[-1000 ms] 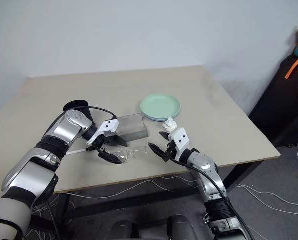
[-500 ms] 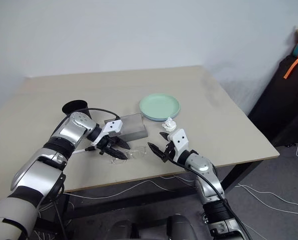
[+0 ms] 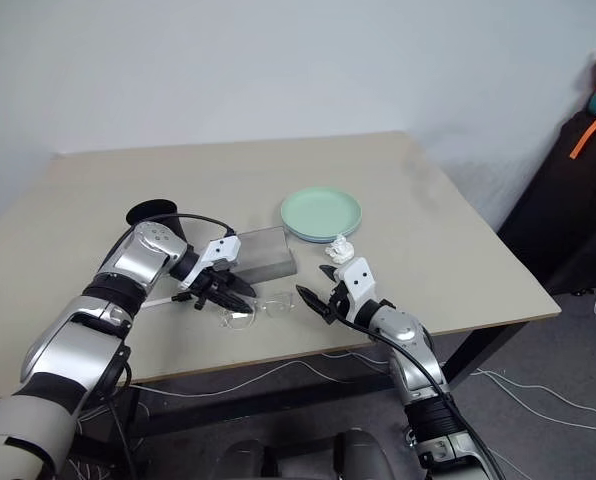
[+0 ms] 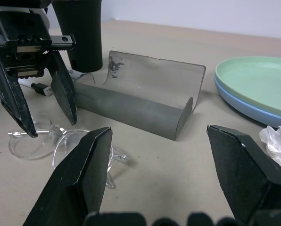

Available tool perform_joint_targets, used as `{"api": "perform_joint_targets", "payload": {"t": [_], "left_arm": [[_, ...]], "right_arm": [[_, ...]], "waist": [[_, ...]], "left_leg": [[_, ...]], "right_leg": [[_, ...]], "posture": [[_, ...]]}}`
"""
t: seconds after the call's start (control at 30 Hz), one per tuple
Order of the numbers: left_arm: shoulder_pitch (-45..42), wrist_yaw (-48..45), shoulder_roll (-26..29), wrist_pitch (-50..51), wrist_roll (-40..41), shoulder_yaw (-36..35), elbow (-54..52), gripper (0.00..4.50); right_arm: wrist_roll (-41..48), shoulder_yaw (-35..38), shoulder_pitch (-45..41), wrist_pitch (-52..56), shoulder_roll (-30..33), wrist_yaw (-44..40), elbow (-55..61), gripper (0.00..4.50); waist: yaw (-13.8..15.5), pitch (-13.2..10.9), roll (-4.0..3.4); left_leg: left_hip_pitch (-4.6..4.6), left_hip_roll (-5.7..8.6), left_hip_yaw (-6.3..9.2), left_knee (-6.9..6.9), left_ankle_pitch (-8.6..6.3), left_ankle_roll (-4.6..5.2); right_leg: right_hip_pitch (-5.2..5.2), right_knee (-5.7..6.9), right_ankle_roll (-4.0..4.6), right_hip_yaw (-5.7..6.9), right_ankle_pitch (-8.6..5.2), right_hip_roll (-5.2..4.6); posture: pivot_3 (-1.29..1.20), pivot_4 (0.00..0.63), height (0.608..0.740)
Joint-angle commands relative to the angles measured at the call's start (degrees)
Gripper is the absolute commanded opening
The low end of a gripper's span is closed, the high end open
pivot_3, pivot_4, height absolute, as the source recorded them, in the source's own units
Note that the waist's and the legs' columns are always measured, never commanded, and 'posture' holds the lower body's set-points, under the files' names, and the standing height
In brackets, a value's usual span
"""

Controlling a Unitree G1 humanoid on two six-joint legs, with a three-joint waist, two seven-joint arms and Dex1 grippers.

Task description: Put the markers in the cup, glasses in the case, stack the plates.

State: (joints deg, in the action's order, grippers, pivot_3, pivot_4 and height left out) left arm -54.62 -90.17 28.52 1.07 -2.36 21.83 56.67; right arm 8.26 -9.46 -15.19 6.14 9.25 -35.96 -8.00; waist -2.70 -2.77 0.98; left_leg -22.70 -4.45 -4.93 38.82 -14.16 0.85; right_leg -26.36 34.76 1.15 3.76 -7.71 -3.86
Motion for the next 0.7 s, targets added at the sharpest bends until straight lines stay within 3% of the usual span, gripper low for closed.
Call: {"api": "perform_joint_targets", "payload": {"t": [0.03, 0.1, 0.67, 0.7], "left_arm": [[-0.83, 0.33, -0.46, 0.44, -0.02, -1.66, -1.01, 0.99], [-0.60, -0.62, -0.45, 0.57, -0.52, -1.33, -1.32, 0.29], [0.49, -1.01, -0.56, -1.42, -3.08, -0.74, -1.32, 0.29], [0.65, -1.04, -0.64, -1.37, -3.12, -0.70, -1.46, 0.45]], "right_arm": [[0.08, 0.51, -1.17, -1.50, -0.08, 0.58, 1.02, 3.49], [0.09, 0.61, -1.16, -1.56, -0.04, 0.75, 1.01, 3.49], [-0.01, 0.62, -1.01, -1.75, 0.29, 1.81, 0.68, 3.49], [-0.03, 0.62, -1.11, -1.78, 0.27, 1.86, 0.55, 3.49]], "waist": [[-0.02, 0.00, 0.00], [-0.02, 0.00, 0.00], [-0.03, 0.00, 0.01], [-0.03, 0.01, 0.00]], "left_leg": [[0.00, 0.00, 0.00, 0.01, 0.00, 0.00], [0.01, 0.00, -0.01, 0.01, 0.01, 0.01], [0.02, 0.00, 0.00, 0.02, 0.03, 0.06], [0.02, 0.00, 0.00, 0.02, 0.03, 0.05]], "right_leg": [[0.00, 0.00, 0.00, 0.00, 0.00, 0.00], [0.00, 0.01, 0.00, -0.01, 0.00, 0.00], [0.02, 0.02, 0.00, -0.01, 0.00, 0.00], [0.02, 0.02, 0.00, -0.01, 0.00, 0.00]], "posture": [[0.00, 0.000, 0.740], [0.00, 0.000, 0.740], [0.00, 0.000, 0.740], [0.00, 0.000, 0.740]]}}
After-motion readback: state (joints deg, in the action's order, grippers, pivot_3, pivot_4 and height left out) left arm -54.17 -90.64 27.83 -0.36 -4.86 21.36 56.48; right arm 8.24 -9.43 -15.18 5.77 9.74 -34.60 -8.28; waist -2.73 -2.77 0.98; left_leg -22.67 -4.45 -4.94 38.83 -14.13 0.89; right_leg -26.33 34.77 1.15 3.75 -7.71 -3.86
